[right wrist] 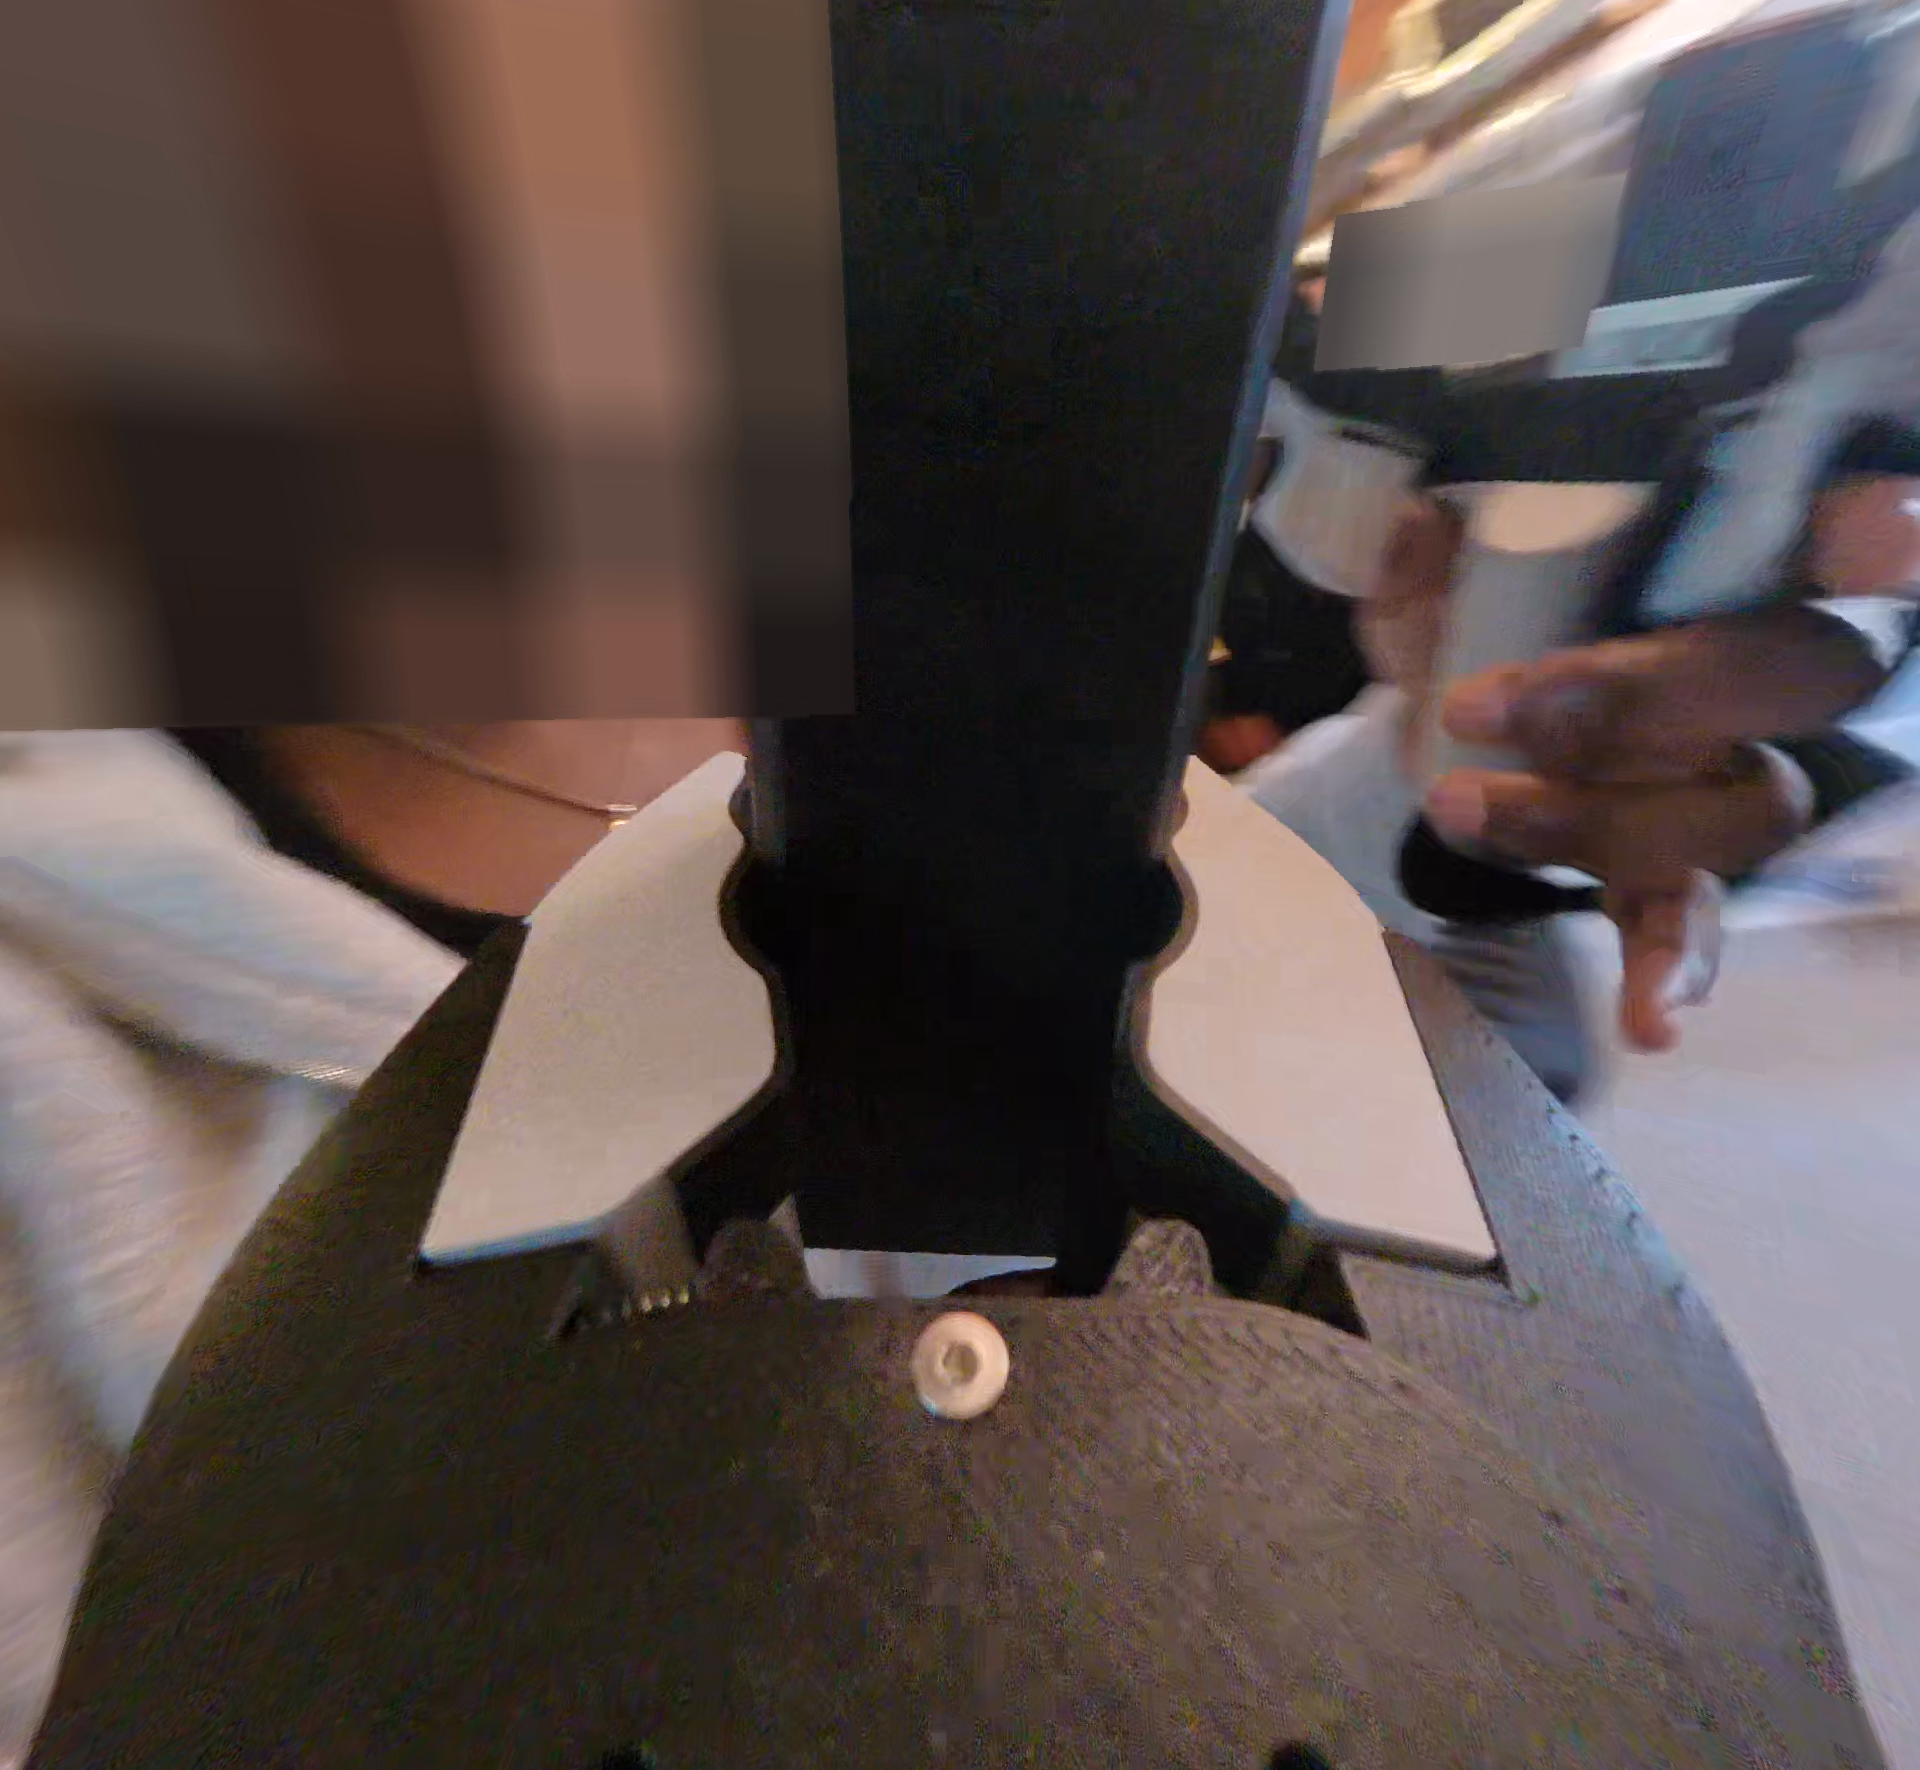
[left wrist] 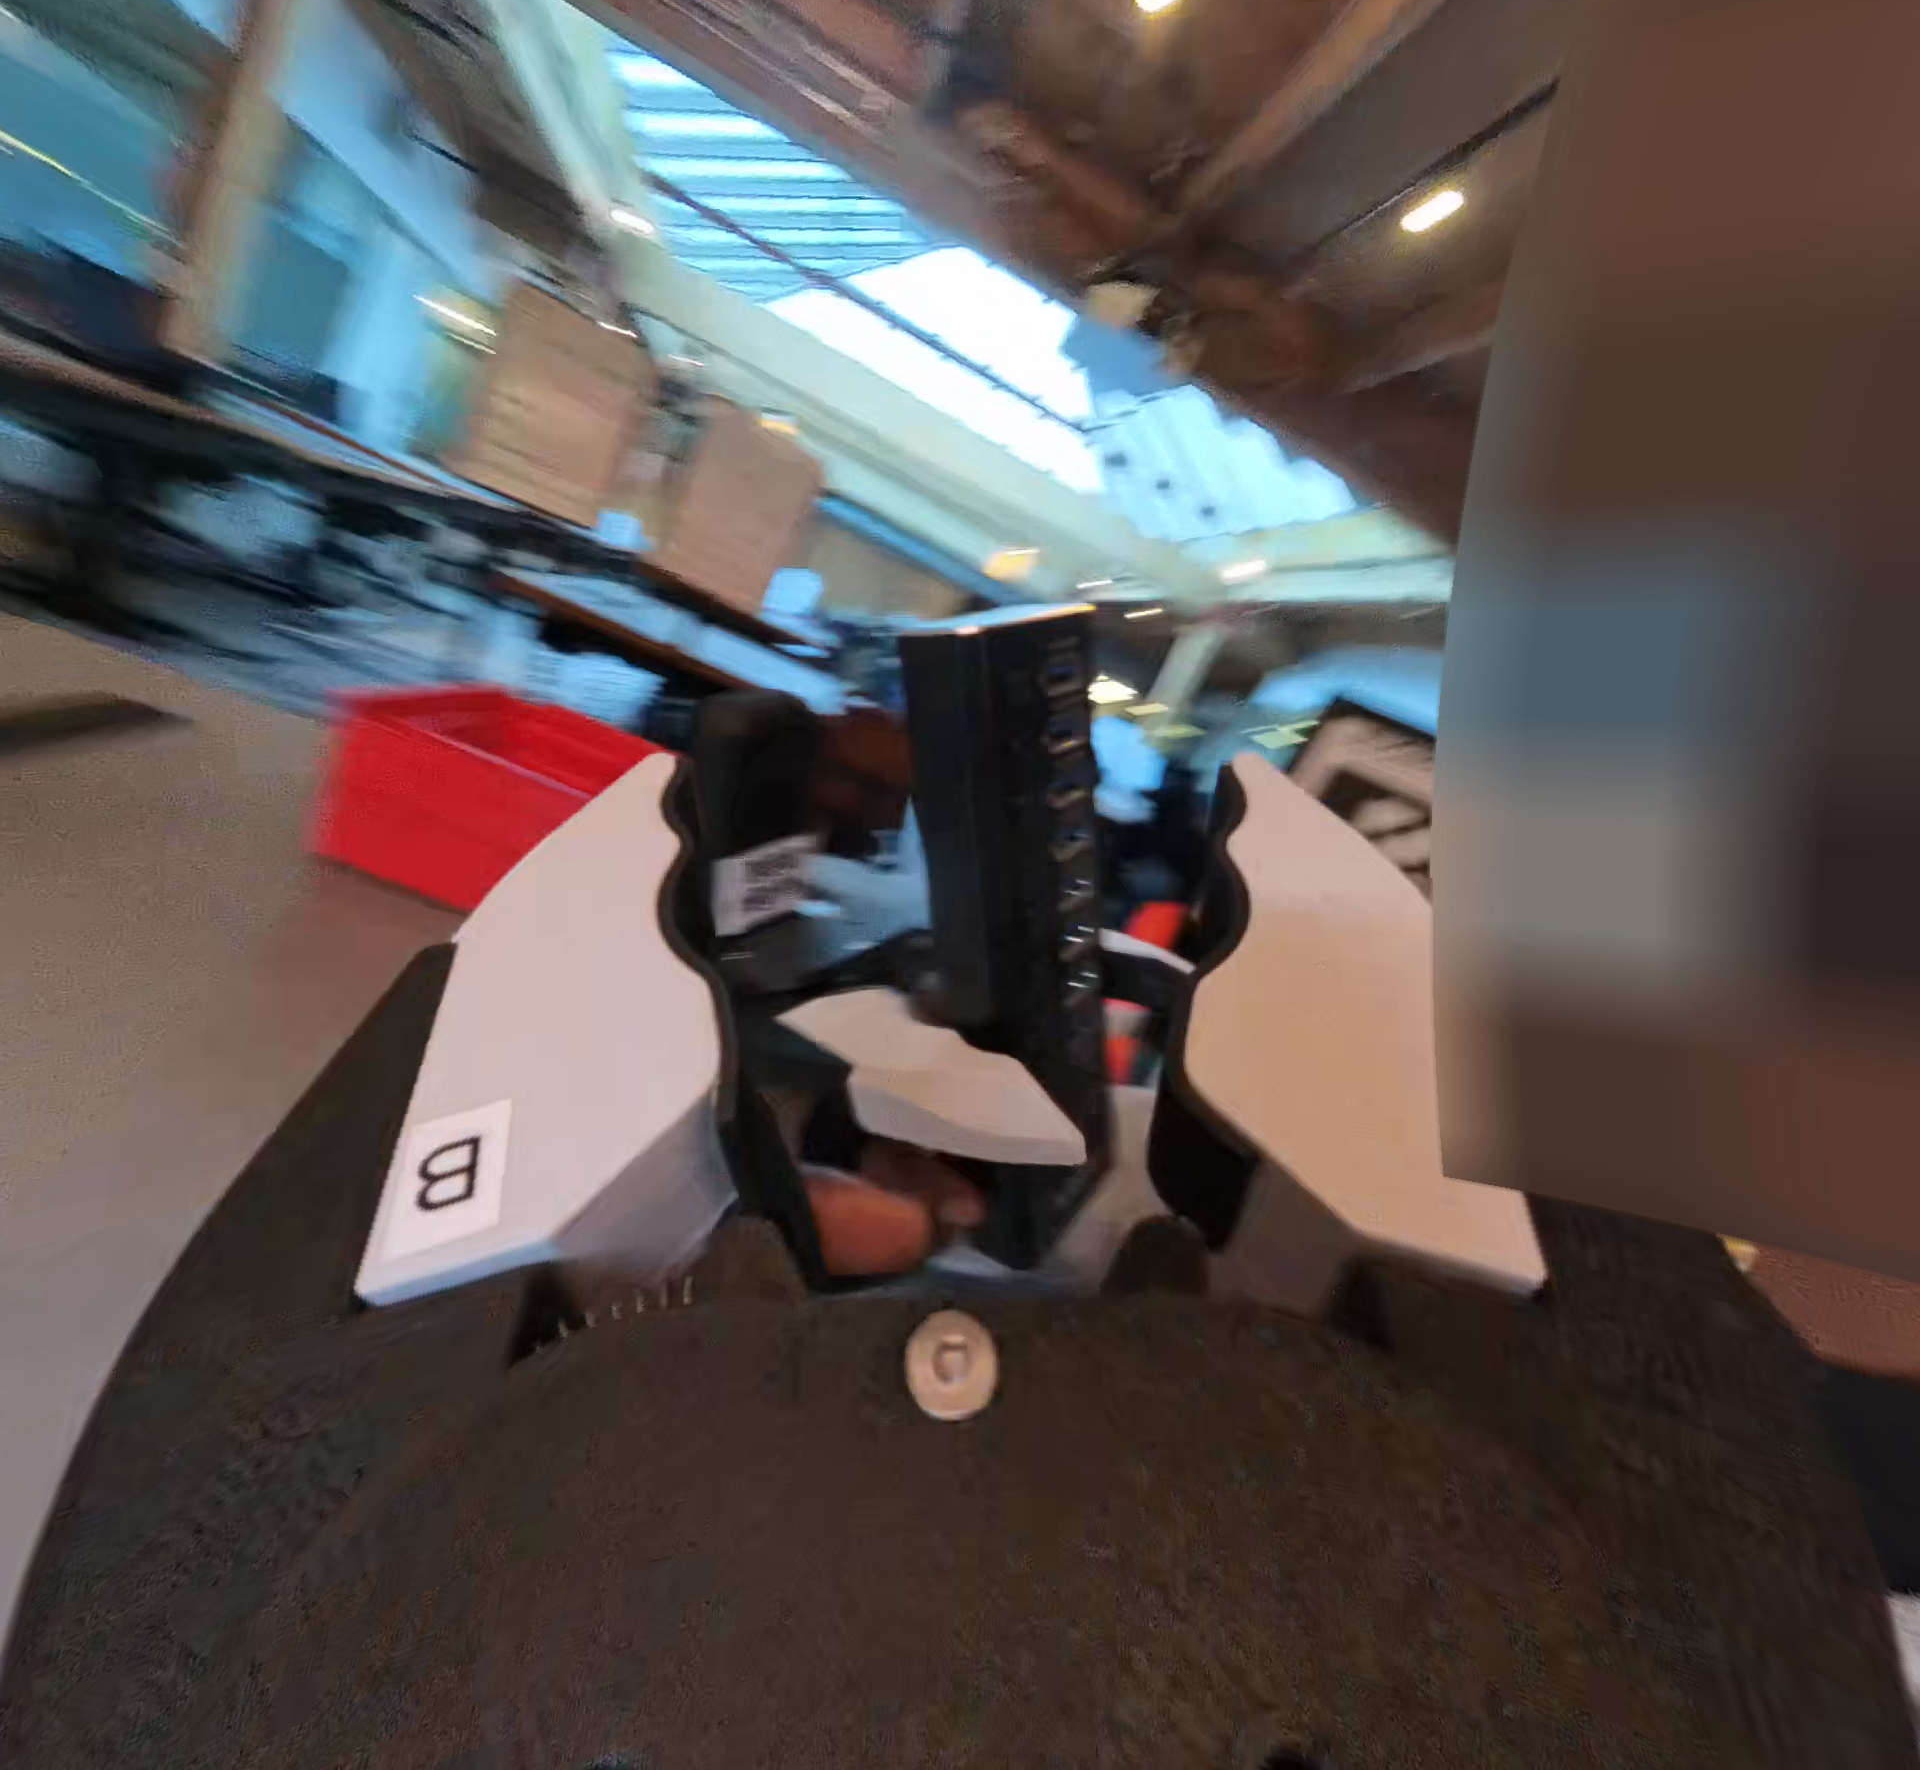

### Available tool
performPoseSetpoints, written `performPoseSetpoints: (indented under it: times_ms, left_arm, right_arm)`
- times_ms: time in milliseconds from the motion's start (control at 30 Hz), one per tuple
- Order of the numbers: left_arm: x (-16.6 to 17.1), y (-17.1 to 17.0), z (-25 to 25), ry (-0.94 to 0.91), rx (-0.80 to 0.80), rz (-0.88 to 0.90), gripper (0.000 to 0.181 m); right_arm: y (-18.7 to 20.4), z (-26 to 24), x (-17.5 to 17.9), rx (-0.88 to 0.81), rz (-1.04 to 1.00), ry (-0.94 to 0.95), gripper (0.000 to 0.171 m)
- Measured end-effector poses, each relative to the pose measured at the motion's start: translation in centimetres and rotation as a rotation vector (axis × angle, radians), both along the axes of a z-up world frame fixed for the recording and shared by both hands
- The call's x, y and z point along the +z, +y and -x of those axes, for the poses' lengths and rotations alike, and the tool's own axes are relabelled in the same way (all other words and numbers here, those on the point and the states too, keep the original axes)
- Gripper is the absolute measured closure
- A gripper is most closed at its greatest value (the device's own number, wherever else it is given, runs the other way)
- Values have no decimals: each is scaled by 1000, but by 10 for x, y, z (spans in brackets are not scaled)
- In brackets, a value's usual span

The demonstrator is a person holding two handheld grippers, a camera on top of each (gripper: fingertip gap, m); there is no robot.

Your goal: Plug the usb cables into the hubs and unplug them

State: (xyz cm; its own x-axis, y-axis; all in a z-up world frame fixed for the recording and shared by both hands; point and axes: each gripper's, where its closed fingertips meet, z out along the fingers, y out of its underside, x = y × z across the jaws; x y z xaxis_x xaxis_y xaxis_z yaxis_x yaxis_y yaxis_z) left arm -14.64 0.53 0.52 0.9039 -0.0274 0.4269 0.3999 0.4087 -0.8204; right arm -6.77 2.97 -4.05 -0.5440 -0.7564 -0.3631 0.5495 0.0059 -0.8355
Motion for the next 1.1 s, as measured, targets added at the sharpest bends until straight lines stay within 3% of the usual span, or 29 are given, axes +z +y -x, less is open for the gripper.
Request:
performPoseSetpoints:
  times_ms: [67,167,267,300,400,467,533,633,767,833,900,1000,1033,1067,1100]
  left_arm:
    - [-9,10,-9,-86,-163,-88,94]
    - [-25,29,-17,-38,-191,-43,98]
    - [-27,39,-30,26,-228,6,114]
    - [-26,39,-28,29,-211,5,131]
    - [-27,36,-17,-61,-210,5,140]
    - [-30,32,-1,-132,-127,19,146]
    - [-30,22,17,-176,-9,2,153]
    - [-24,-11,47,-232,199,-119,153]
    - [-13,-51,62,-284,324,-295,153]
    - [-11,-57,64,-267,375,-326,153]
    - [-9,-59,62,-251,405,-355,153]
    - [-9,-55,59,-227,432,-381,153]
    - [-7,-54,57,-215,429,-394,153]
    - [-5,-54,55,-208,416,-416,153]
    - [-4,-54,53,-200,407,-415,153]
  right_arm:
    - [5,-10,0,167,19,-80,99]
    - [4,-17,-5,297,4,-138,99]
    - [2,-20,-7,354,-10,-180,99]
    - [1,-20,-8,364,-12,-194,99]
    - [-2,-11,-7,350,-16,-257,99]
    - [-7,5,-5,311,-43,-349,98]
    - [-19,29,-15,128,-85,-380,97]
    - [-22,71,-25,-290,-50,-374,93]
    - [-6,108,-25,-787,41,-349,83]
    - [-5,109,-25,-971,126,-358,87]
    - [-5,103,-19,-1072,207,-397,94]
    - [-26,87,-9,-1074,214,-354,105]
    - [-30,90,-10,-1120,181,-342,117]
    - [-29,97,-13,-1186,156,-310,140]
    - [-27,98,-9,-1184,160,-283,141]
